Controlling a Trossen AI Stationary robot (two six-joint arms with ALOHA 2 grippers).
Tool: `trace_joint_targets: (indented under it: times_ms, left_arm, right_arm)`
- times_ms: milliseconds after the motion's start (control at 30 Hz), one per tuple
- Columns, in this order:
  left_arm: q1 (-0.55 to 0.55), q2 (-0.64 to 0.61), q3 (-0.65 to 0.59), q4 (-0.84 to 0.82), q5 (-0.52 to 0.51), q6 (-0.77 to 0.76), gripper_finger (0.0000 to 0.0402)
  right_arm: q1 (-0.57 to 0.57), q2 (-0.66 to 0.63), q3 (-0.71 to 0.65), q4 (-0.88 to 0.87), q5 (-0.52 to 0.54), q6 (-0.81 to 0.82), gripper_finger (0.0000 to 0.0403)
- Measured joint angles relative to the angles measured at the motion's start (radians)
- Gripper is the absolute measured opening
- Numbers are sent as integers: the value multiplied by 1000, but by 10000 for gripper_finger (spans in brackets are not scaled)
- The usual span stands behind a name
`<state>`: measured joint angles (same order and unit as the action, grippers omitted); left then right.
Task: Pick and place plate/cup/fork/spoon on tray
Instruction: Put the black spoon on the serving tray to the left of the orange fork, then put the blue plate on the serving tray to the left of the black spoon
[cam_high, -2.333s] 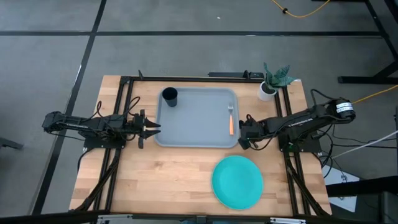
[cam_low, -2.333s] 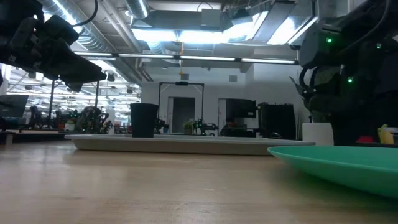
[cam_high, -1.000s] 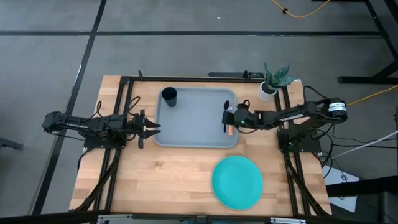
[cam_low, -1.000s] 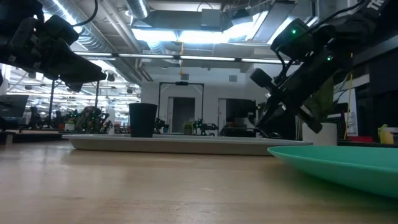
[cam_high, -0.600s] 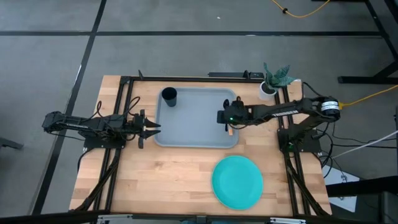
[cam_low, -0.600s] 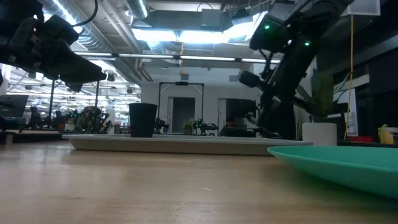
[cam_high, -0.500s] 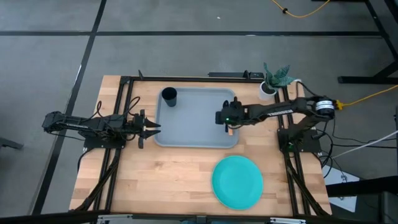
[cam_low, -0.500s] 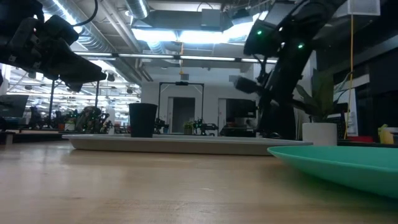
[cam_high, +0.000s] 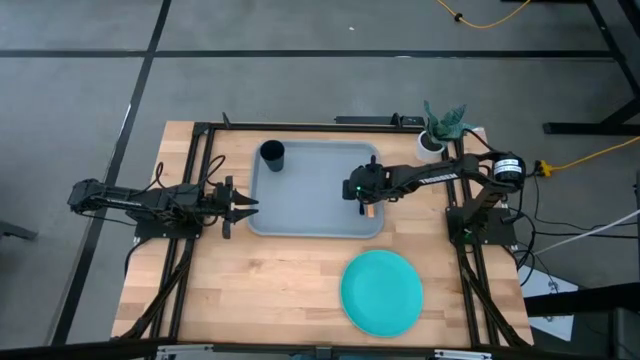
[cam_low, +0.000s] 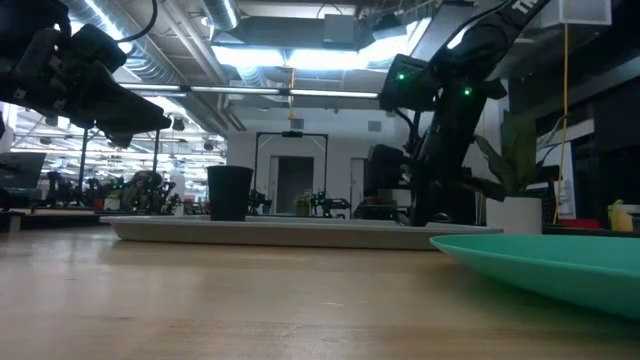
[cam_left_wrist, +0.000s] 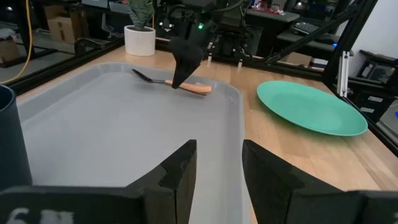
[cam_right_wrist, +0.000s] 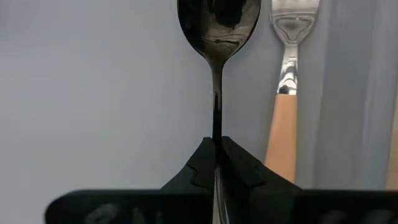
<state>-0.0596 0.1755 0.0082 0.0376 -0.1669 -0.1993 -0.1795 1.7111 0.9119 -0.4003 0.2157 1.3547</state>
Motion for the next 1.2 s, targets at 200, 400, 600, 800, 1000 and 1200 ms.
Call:
trace_joint_targets:
  times_ms: [200, 400, 600, 800, 1000, 1200]
  left_arm:
    - [0, 0, 0, 0, 0, 0, 122]
    - [0, 0, 0, 0, 0, 0, 122]
    - [0, 0, 0, 0, 0, 0, 122]
    - [0, 0, 0, 0, 0, 0, 122]
    - [0, 0, 0, 0, 0, 0, 122]
    - [0, 0, 0, 0, 0, 0, 122]
  right_arm:
    - [0, 0, 0, -31, 0, 2, 14]
    - [0, 0, 0, -53, 19, 50, 35]
    - [0, 0, 0, -24, 27, 31, 66]
    - [0, -3, 0, -23, 28, 29, 68]
    - [31, -88, -1, -64, 108, -20, 68]
    - [122, -248, -1, -226, 183, -416, 69]
